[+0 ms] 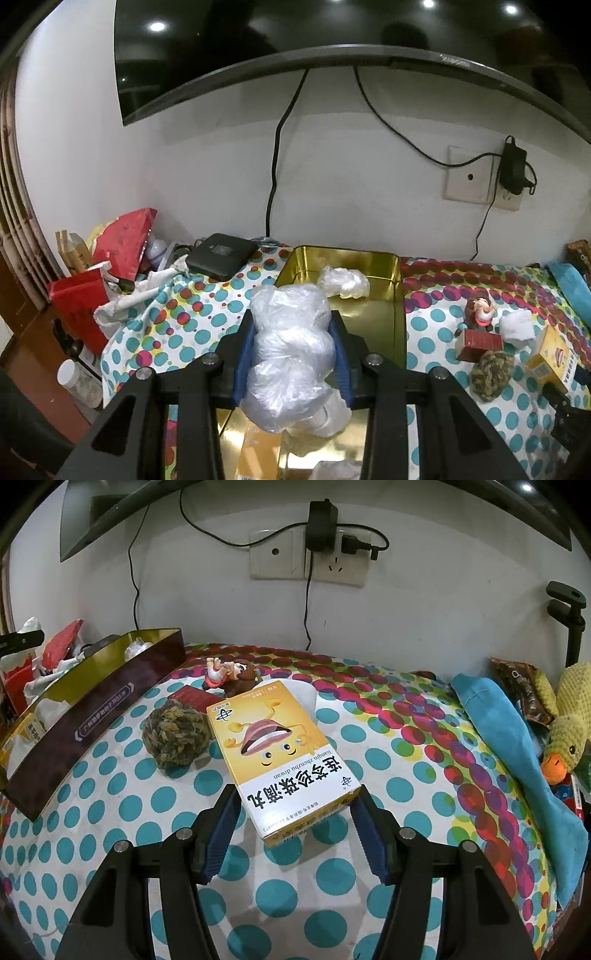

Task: Organize objects
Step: 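Carry the bundle into the tin with left while right grasps the medicine box, then carry the yellow medicine box into the gold tin and open the right gripper, then grasp the braided yarn ball with the left gripper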

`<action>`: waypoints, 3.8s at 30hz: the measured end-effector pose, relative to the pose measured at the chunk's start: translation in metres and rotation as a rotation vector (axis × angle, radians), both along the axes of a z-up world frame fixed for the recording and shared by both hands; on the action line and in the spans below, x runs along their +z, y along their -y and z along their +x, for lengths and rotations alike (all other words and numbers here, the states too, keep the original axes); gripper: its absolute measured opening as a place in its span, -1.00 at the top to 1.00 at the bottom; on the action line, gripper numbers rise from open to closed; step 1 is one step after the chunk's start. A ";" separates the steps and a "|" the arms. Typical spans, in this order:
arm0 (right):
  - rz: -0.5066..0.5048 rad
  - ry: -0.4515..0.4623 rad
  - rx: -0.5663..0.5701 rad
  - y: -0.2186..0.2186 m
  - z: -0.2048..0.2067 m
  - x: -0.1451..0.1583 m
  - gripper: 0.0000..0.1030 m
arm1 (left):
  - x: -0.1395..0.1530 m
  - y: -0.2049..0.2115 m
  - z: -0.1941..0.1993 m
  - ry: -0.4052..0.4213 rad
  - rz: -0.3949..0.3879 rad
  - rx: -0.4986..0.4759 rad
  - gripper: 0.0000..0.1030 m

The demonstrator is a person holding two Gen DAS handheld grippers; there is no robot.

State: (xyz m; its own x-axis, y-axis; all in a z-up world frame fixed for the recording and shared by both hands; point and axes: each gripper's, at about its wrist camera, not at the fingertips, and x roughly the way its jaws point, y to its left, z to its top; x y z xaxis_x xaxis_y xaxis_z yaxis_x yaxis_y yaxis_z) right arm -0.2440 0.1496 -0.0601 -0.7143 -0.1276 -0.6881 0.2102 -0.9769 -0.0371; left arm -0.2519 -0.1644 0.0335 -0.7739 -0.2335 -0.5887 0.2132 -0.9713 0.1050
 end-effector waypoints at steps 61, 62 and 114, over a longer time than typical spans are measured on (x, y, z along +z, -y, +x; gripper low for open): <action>0.025 -0.039 0.143 0.098 0.003 0.017 0.08 | -0.045 -0.016 0.171 -0.106 0.205 -0.156 -0.67; 0.029 -0.046 0.156 0.108 0.002 0.020 0.08 | -0.045 -0.013 0.172 -0.111 0.210 -0.151 -0.67; -0.047 0.009 0.257 0.235 -0.028 0.026 -0.34 | -0.046 0.000 0.176 -0.112 0.161 -0.034 -0.67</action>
